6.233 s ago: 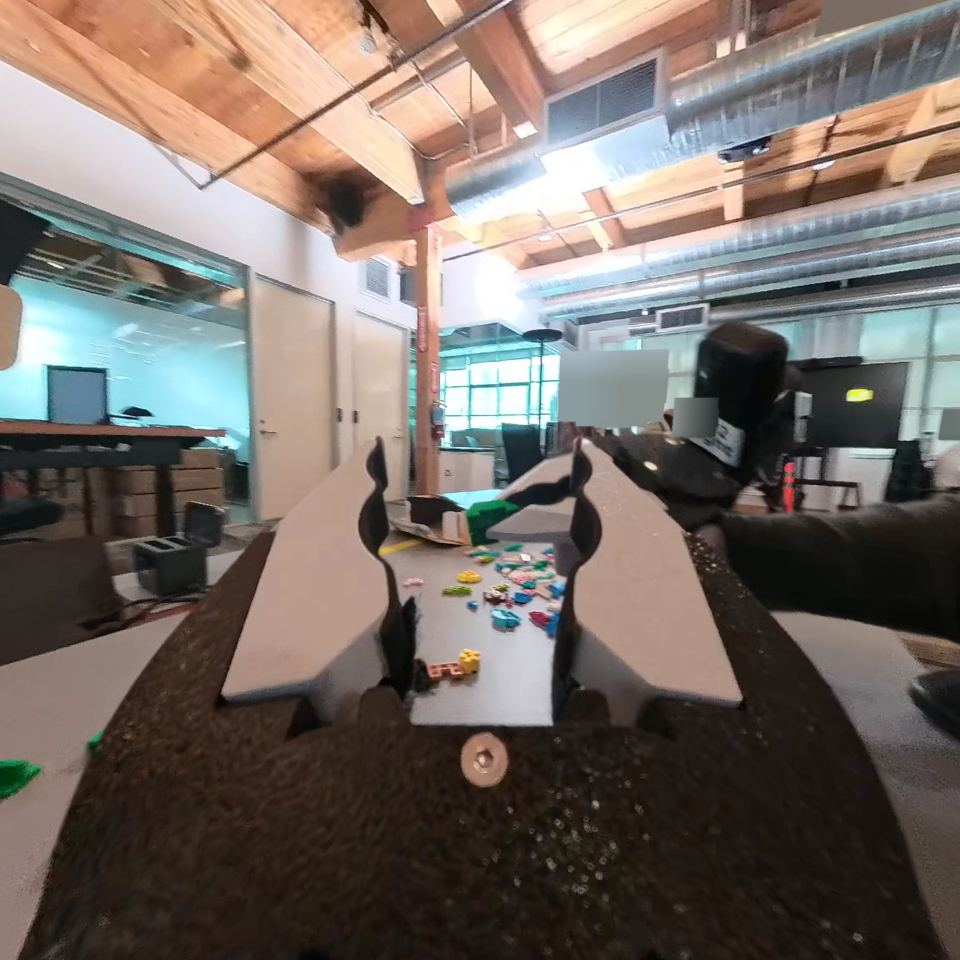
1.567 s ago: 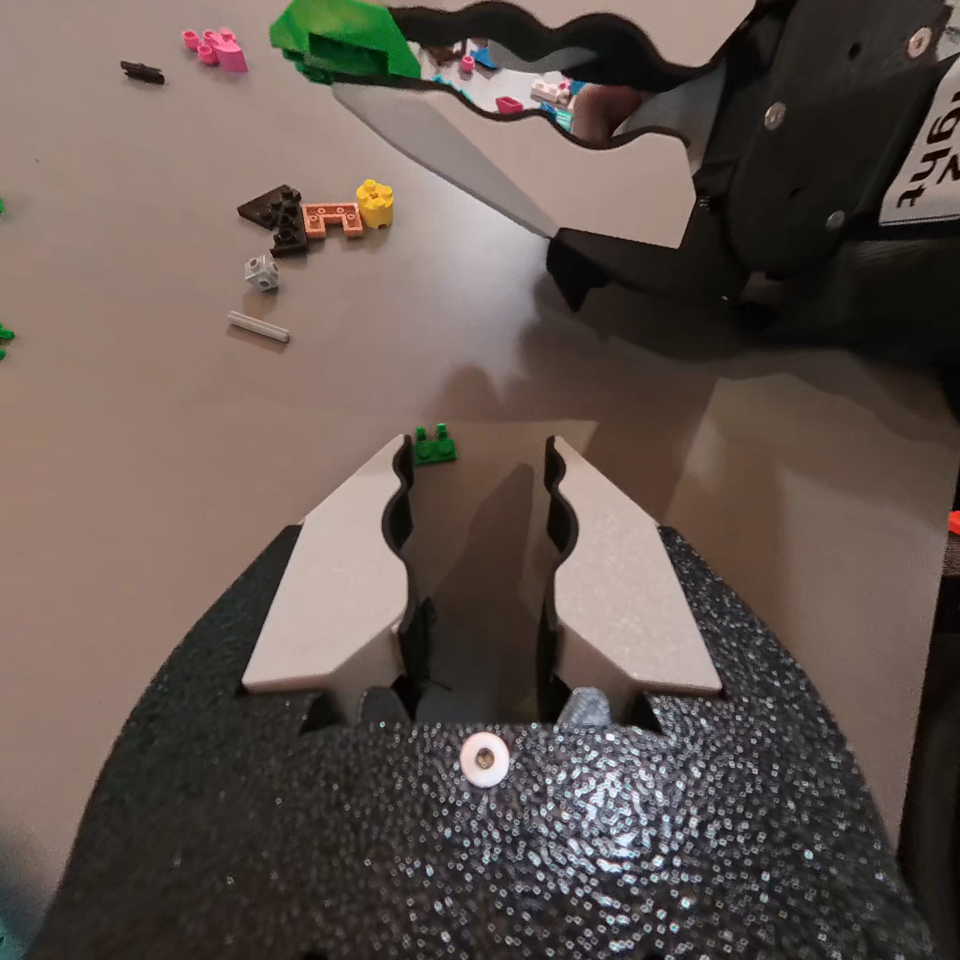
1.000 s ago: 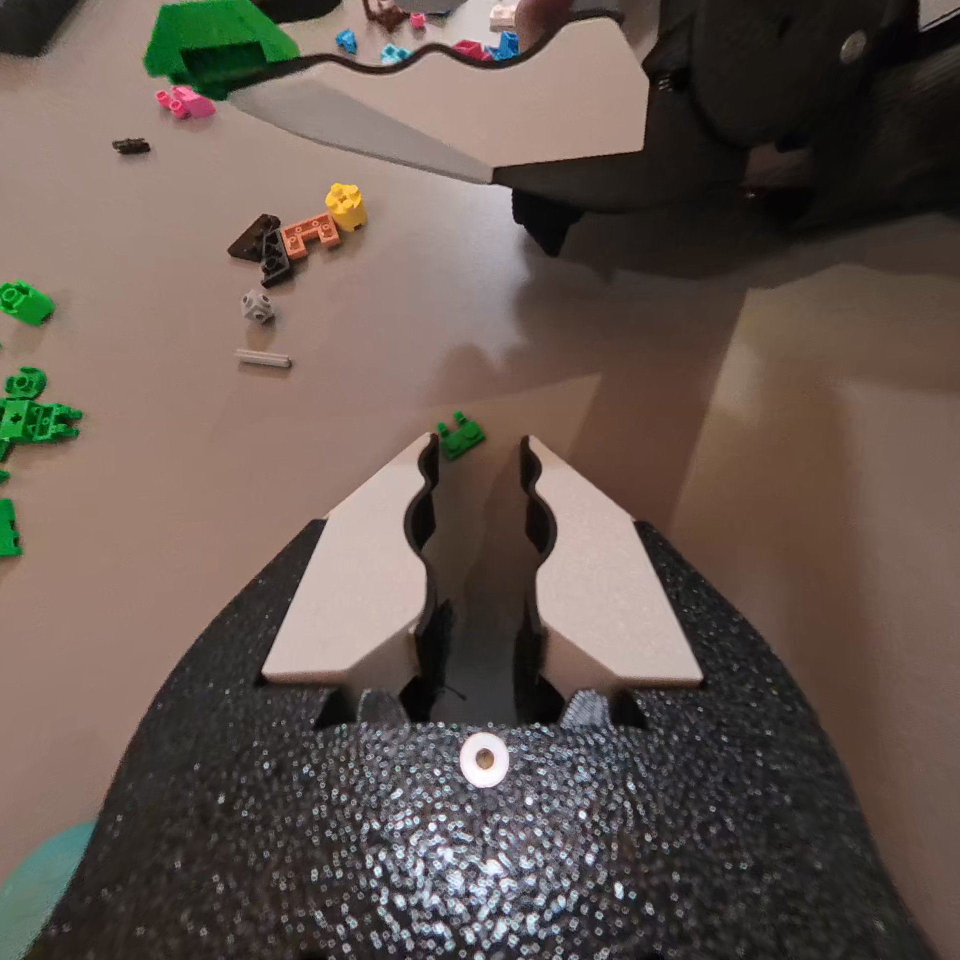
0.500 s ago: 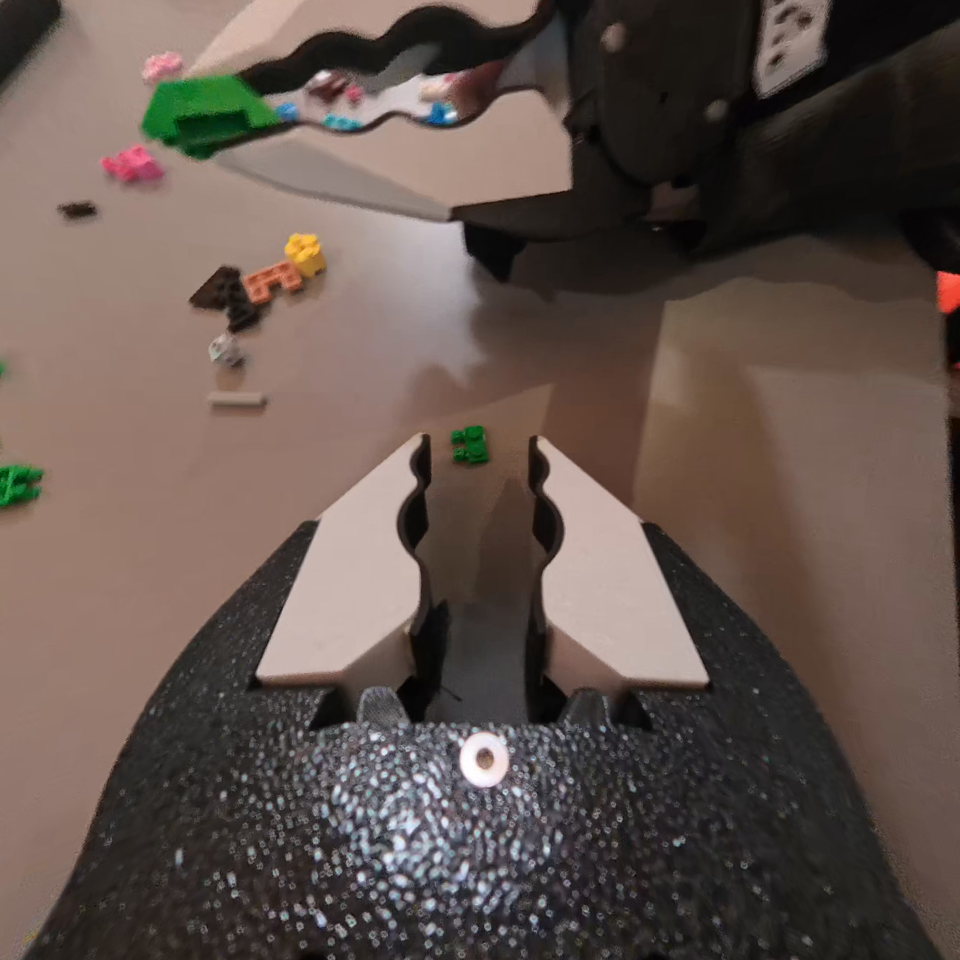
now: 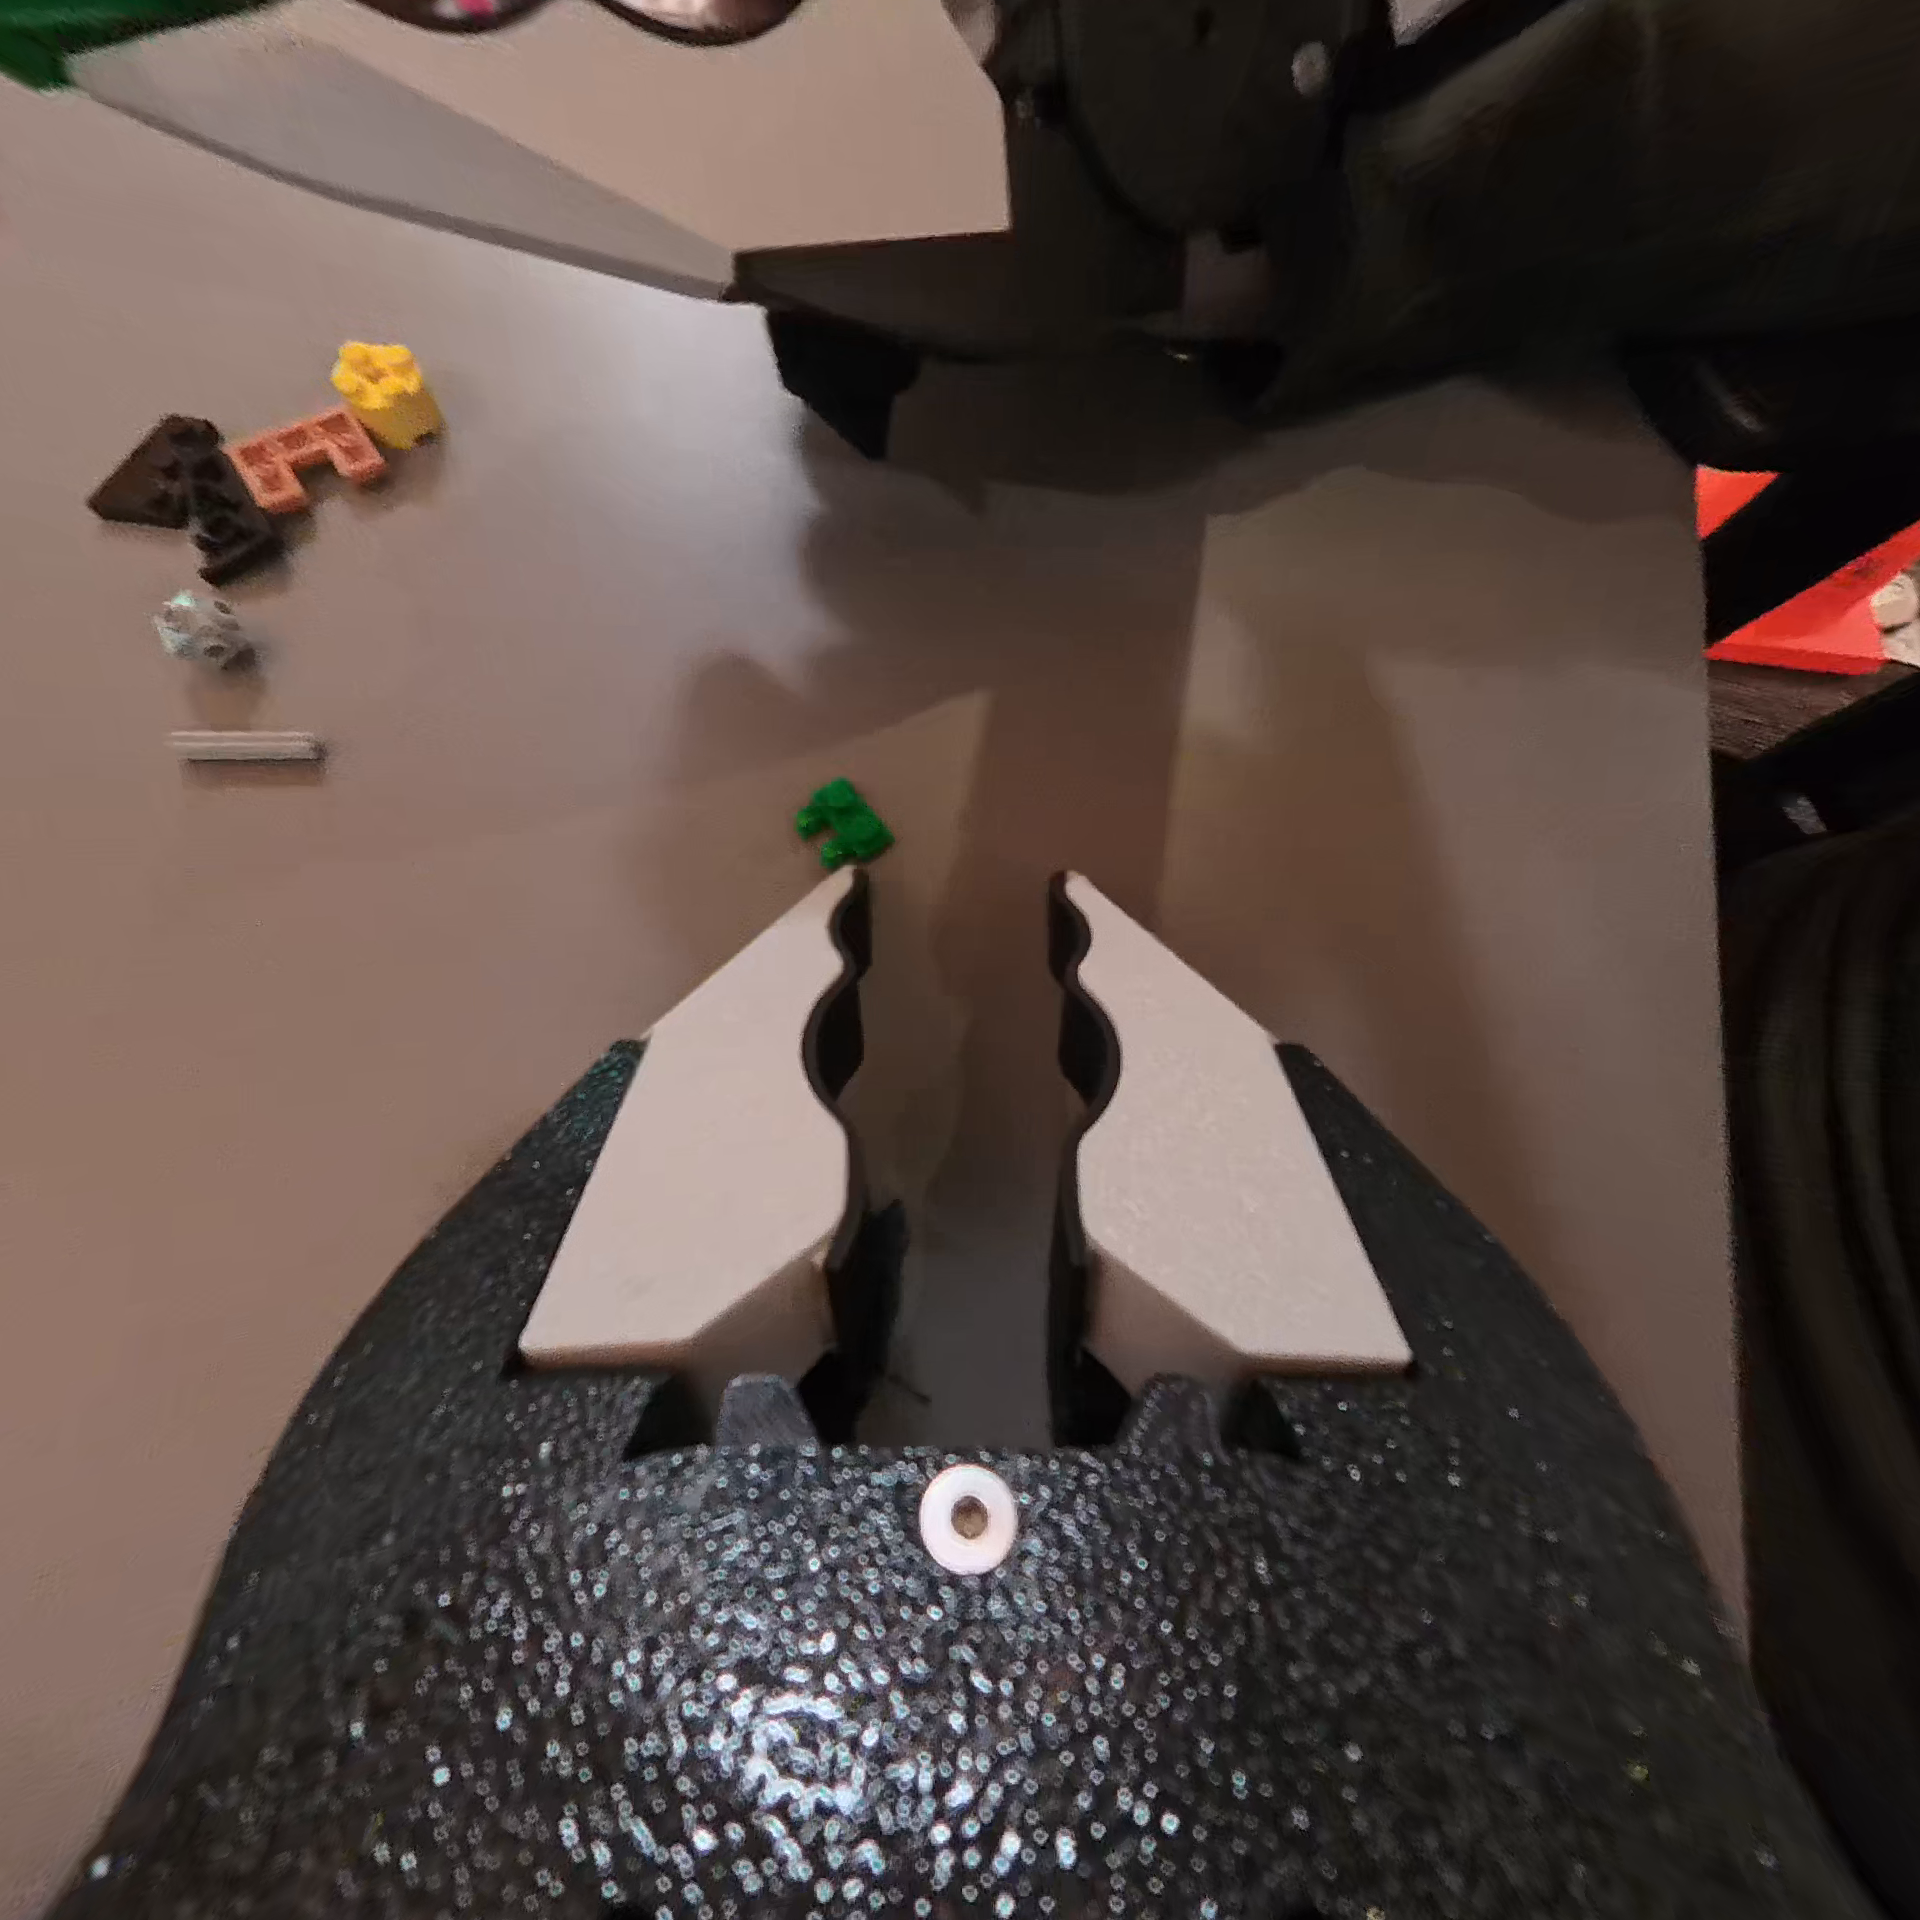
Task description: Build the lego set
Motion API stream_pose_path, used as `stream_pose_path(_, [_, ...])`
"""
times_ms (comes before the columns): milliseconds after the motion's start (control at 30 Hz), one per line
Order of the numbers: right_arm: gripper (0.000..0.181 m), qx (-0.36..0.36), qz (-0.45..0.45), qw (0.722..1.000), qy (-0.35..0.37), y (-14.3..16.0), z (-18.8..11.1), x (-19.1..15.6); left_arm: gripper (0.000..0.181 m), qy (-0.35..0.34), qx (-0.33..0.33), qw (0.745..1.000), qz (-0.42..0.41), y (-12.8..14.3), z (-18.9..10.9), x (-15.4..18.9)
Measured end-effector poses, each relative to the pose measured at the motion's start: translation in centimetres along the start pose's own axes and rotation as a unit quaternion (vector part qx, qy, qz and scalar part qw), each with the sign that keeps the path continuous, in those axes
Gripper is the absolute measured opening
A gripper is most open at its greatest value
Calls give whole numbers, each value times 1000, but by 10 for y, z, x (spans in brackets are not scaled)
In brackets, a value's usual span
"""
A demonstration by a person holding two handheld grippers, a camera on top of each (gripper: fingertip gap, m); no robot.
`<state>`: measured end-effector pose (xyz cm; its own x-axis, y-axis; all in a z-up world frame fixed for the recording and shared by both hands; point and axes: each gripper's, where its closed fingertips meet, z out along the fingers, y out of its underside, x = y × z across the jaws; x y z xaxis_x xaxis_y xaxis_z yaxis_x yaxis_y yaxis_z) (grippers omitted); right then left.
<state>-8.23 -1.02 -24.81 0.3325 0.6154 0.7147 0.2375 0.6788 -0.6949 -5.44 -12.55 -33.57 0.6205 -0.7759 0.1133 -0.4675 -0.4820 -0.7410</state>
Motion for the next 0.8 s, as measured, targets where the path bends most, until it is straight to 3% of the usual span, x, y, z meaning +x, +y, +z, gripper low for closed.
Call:
stream_pose_path(33, [8,0,1,1000,0,0,0,0,28,7,0,1000,1,0,-1,5])
stream_pose_path(233, [8,0,-2,1000,-3,0,0,-1,32,-54,27,997,38,-8,-8,-19])
stream_pose_path(400, [8,-1,-6,1000,-5,0,1,-3,38,-1,27,994,104,-12,-1,-20])
stream_pose_path(533, [8,-1,-4,1000,-4,1,1,-2,38,45,12,994,99,-10,4,-17])
stream_pose_path(800, [8,-1,-6,1000,-9,1,2,-4,13,36,12,992,119,-4,5,-16])
